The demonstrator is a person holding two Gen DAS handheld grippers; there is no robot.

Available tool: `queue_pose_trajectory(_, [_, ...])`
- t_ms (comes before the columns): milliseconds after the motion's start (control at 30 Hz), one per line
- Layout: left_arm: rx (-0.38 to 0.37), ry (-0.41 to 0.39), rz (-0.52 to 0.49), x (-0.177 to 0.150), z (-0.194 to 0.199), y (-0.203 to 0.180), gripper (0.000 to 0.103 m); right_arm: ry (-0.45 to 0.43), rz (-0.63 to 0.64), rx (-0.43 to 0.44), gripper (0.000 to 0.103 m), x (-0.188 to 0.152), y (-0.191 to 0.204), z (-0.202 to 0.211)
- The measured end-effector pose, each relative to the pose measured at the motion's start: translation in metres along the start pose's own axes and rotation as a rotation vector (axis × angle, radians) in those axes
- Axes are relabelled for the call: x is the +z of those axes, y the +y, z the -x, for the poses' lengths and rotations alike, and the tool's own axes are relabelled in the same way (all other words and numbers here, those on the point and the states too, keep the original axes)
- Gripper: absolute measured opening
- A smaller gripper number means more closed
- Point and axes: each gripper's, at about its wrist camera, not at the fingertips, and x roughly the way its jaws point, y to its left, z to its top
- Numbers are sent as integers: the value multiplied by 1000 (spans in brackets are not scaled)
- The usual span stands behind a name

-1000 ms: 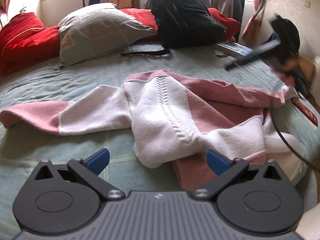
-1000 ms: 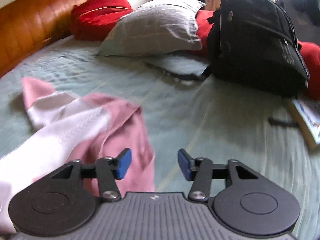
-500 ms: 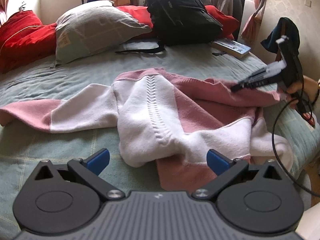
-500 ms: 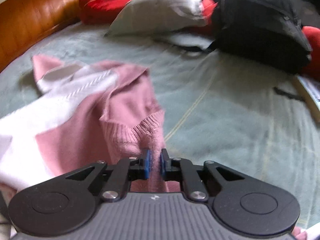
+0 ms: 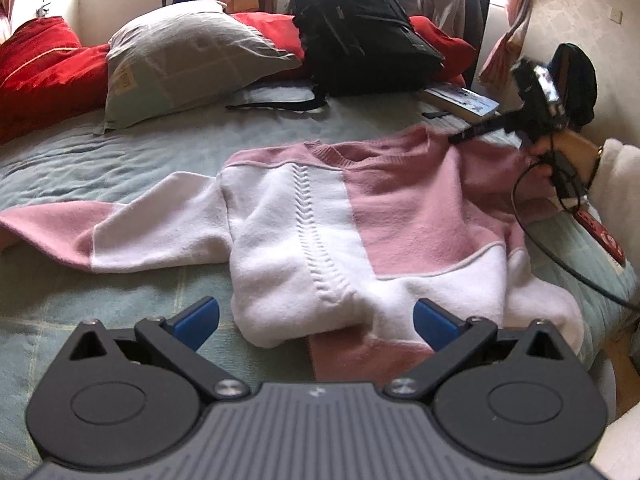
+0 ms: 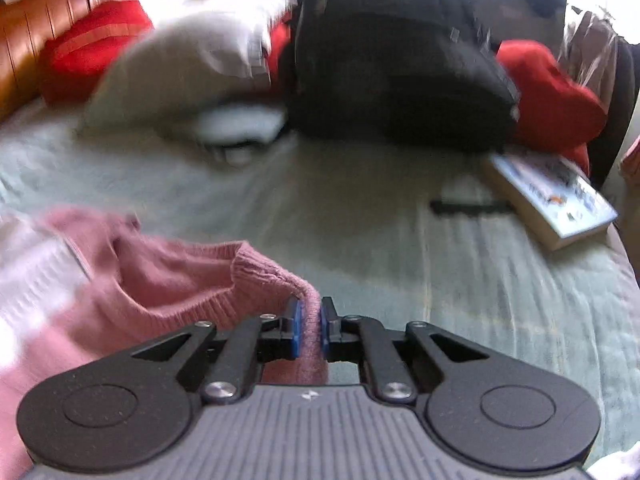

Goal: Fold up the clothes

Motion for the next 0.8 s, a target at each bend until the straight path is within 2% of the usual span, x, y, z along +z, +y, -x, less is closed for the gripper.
queue_pose_trajectory(100, [-8,1,2,0,-2,3,102,63,6,-9,17,-7,0,-15])
queue_pose_trajectory(167, [-18,-1,-2,1,-1,4,102,24,-8,-6,26,-1,-2,-6])
queue_pose_trajectory(267, [-25,-19,-10,5,1,7,102,-58,-34,55,34,18,-1,17])
queue_pose_trajectory(400, [-38,-51,-1,11,4,10,102,-86,-8,178,37,52,28,17])
queue_pose_trajectory(600, [-42,-36,20,8,-2,17,102,-24,121,311,39,88,103,-36])
queue_pose_trajectory(700, [-29,-24,43,5,-5,26,102,13,150,339,40,94,133,-70])
queue_pose_trajectory(733, [-26,-21,49,4,-6,29,102,22,159,335,43,93,140,-78])
queue_pose_trajectory(800, [-22,-18,53,2,-7,33,102,39,179,320,55,92,152,-93])
